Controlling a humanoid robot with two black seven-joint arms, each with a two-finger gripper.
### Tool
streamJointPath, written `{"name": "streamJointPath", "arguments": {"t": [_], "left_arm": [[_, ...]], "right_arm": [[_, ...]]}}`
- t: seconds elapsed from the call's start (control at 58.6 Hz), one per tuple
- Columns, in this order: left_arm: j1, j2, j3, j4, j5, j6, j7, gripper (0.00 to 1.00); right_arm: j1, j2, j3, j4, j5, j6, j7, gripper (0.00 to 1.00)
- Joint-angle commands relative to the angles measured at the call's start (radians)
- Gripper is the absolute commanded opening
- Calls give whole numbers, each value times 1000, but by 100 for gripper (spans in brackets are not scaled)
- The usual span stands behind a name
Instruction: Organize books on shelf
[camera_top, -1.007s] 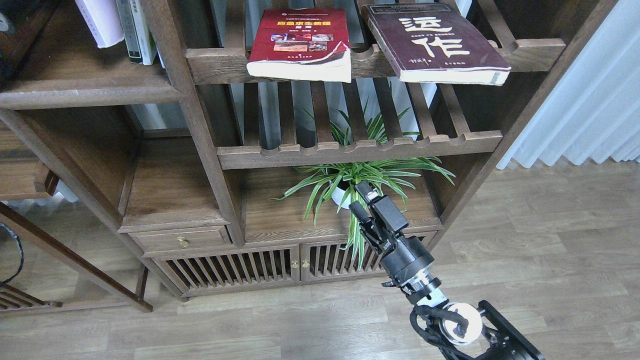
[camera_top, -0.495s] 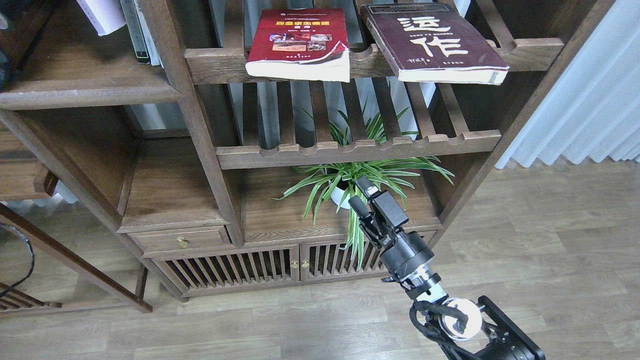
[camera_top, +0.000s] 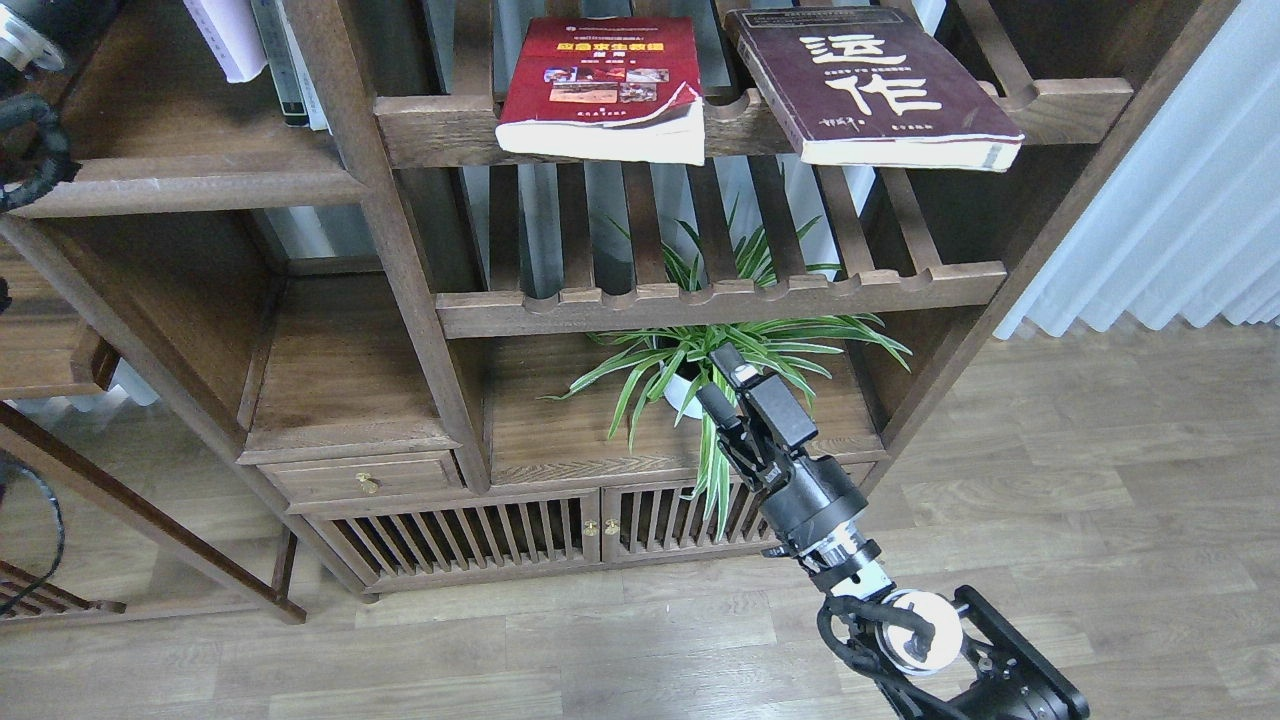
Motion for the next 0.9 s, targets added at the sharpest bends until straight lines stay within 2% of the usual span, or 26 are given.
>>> {"name": "streamJointPath", "arguments": {"t": [0.0, 0.017, 0.085, 0.239, 0.29, 0.307, 0.359, 0.546, 0.717, 0.888], "left_arm": [[0, 17, 2, -6, 1, 0, 33, 5], [2, 28, 0, -6, -4, 0, 44, 9], [8, 26, 0, -5, -13, 0, 41, 14], [26, 23, 3, -5, -52, 0, 47, 16], [29, 19, 3, -5, -53, 0, 45, 25], [29, 16, 3, -5, -52, 0, 45, 35], [35, 11, 2, -5, -53, 0, 39, 51], [40, 6, -24, -3, -68, 0, 32, 78], [41, 6, -26, -6, -113, 0, 33, 85], [58, 17, -30, -16, -116, 0, 33, 87]], "right_arm": [[5, 0, 0, 0, 0, 0, 0, 92], [6, 0, 0, 0, 0, 0, 0, 92], [6, 0, 0, 0, 0, 0, 0, 92], [6, 0, 0, 0, 0, 0, 0, 92], [6, 0, 0, 0, 0, 0, 0, 92], [6, 0, 0, 0, 0, 0, 0, 92], [6, 0, 0, 0, 0, 0, 0, 92], [6, 0, 2, 0, 0, 0, 0, 92], [6, 0, 2, 0, 0, 0, 0, 92], [6, 0, 2, 0, 0, 0, 0, 92]]}}
